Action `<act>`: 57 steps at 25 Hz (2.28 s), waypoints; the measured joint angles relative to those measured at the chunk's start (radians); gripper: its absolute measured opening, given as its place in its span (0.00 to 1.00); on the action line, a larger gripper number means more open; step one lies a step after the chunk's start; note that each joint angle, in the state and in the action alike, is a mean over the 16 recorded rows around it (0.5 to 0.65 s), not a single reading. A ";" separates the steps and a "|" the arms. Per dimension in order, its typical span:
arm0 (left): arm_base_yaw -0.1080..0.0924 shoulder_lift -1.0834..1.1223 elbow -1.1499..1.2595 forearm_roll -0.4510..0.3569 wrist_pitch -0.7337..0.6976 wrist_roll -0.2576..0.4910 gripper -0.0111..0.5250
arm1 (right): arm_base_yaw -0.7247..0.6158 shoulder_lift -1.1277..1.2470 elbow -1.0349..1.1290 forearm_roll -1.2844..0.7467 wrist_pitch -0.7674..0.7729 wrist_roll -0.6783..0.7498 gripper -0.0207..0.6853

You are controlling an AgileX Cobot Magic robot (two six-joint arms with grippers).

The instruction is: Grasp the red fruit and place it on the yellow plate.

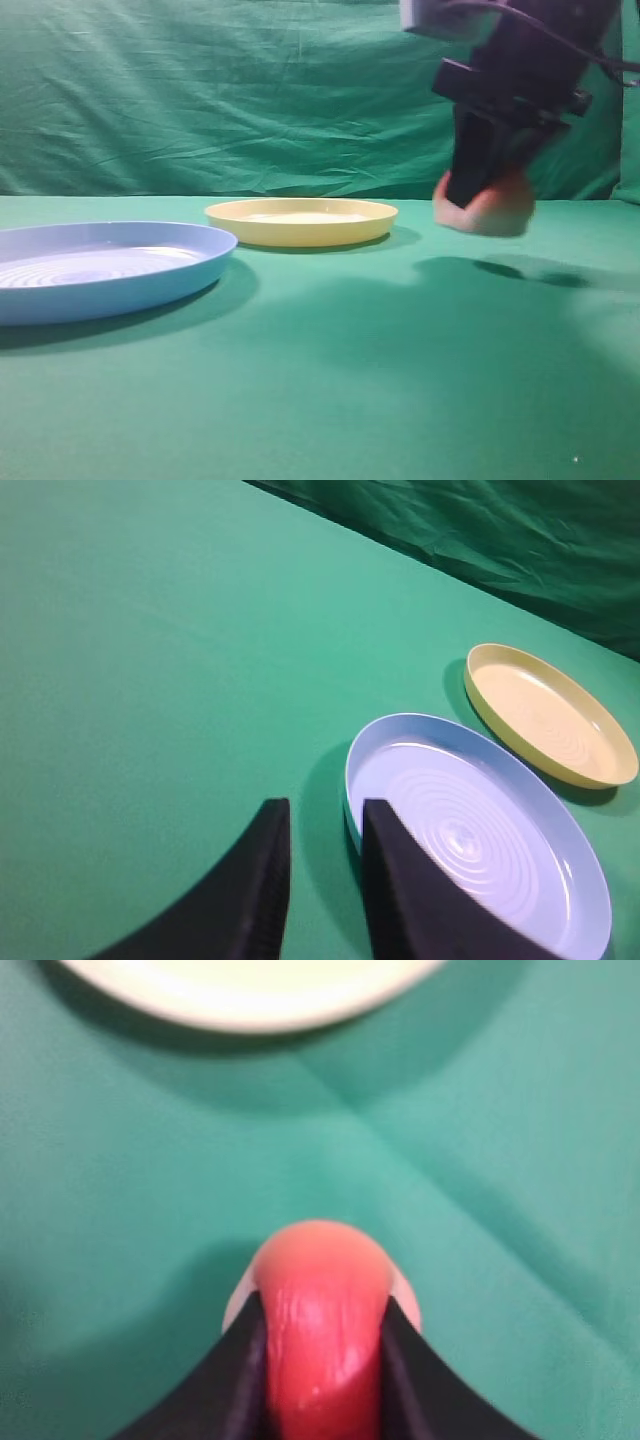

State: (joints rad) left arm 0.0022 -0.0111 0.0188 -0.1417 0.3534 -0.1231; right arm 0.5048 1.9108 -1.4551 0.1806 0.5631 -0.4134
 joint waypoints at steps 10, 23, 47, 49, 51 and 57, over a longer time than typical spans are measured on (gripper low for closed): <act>0.000 0.000 0.000 0.000 0.000 0.000 0.31 | 0.047 0.211 -0.237 0.002 -0.031 0.000 0.55; 0.000 0.000 0.000 0.000 0.000 0.000 0.31 | 0.047 0.266 -0.359 -0.032 0.067 0.009 0.90; 0.000 0.000 0.000 0.000 0.000 0.000 0.31 | 0.047 -0.092 -0.433 -0.084 0.506 0.123 0.03; 0.000 0.000 0.000 0.000 0.000 0.000 0.31 | 0.047 -0.150 -0.367 -0.082 0.477 0.130 0.03; 0.000 0.000 0.000 0.000 0.000 0.000 0.31 | 0.047 -0.213 -0.288 -0.077 0.438 0.133 0.03; 0.000 0.000 0.000 0.000 0.000 0.000 0.31 | 0.047 -0.417 -0.004 -0.055 0.287 0.138 0.03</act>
State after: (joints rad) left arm 0.0022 -0.0111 0.0188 -0.1417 0.3534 -0.1231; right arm 0.5522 1.4933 -1.4589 0.1255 0.8497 -0.2757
